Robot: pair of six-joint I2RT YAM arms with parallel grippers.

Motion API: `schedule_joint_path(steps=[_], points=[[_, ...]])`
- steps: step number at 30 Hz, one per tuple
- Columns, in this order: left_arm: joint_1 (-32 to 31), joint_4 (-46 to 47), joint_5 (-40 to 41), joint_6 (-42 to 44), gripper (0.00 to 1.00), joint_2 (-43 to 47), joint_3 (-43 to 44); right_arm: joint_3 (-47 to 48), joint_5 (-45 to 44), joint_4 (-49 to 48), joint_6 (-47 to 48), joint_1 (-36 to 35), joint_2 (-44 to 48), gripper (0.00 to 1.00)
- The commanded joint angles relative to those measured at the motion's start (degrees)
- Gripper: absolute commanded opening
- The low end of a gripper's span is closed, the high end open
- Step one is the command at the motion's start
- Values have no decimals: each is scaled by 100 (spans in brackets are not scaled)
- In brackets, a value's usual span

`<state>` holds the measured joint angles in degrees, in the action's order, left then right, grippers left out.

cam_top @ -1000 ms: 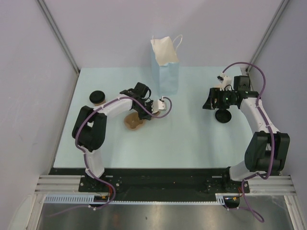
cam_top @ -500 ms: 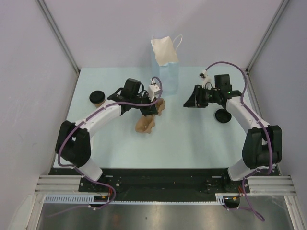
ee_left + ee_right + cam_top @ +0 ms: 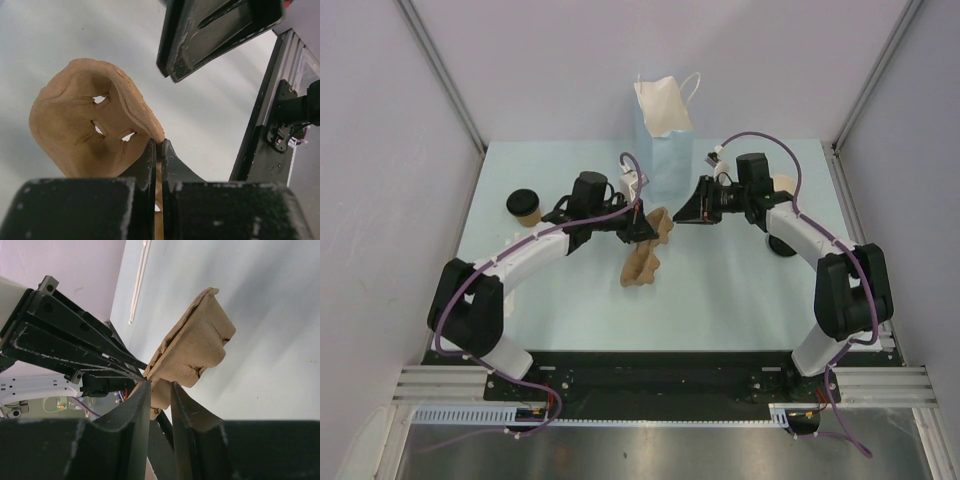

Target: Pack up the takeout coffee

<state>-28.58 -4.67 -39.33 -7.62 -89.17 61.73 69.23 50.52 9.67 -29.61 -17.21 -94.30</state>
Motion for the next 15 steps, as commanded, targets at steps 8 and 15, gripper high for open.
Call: schedule_joint_path(steps=[8,15], points=[[-78,449,-338,-320,0,321,14,82,98,-536,-370,-125,-220,26],[-130,449,-312,-249,0,312,-4,90,256,-668,-502,-142,-273,26]])
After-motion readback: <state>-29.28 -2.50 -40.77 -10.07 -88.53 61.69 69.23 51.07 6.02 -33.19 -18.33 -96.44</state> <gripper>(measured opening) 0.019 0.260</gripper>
